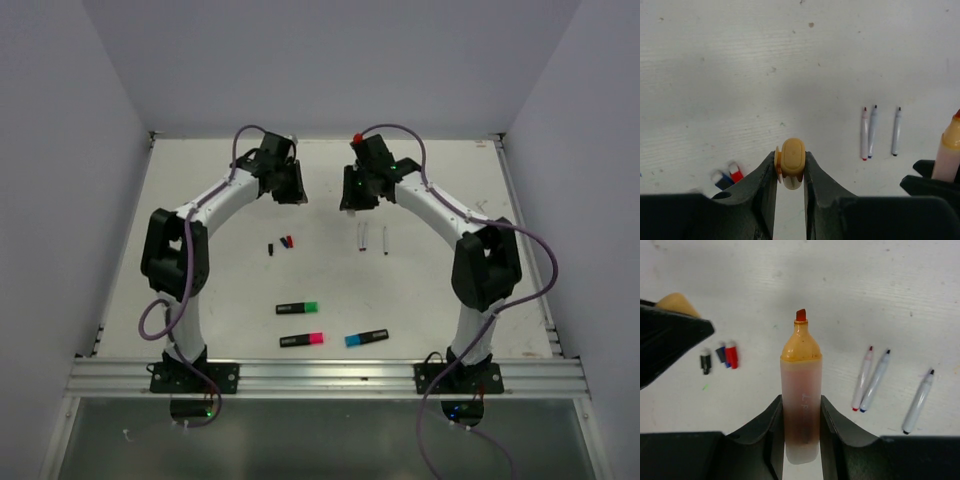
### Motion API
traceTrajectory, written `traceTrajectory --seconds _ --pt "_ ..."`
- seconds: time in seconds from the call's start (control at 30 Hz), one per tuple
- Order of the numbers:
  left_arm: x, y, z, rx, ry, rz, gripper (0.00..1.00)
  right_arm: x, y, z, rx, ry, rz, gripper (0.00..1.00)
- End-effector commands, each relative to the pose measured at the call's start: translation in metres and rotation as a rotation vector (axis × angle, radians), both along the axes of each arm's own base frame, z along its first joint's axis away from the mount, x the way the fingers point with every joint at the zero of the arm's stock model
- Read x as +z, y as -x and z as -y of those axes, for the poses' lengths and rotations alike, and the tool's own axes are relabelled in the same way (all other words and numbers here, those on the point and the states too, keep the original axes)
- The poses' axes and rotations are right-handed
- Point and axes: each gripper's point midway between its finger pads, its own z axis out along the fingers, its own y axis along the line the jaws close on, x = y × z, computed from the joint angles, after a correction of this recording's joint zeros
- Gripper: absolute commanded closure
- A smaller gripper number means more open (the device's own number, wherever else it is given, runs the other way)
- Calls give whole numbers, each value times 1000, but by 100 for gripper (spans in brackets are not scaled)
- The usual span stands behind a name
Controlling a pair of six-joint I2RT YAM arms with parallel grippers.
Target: Open the pen caps
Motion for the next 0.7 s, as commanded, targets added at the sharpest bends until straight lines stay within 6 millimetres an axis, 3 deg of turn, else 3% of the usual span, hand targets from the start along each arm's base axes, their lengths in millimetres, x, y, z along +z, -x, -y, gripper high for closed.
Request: traceTrajectory --seconds 0.0,0.13,0.33,0.4,0.67 --pt "-2 -15 -19 -17 -133 27 100 -11 -27 33 -108 164 21 100" --pt "-25 -26 -17 -24 -159 3 100 -38 -58 44 -146 226 4 100" --pt "-44 -33 -13 -41 -145 -18 100 -59 -86 58 -178 270 -4 100" --pt "-50 -32 -12 -42 -145 -38 100 -73 -89 63 -188 285 -33 100" --pt "-73 -29 -13 -35 -158 -89 97 -97 -93 71 -185 332 -64 100"
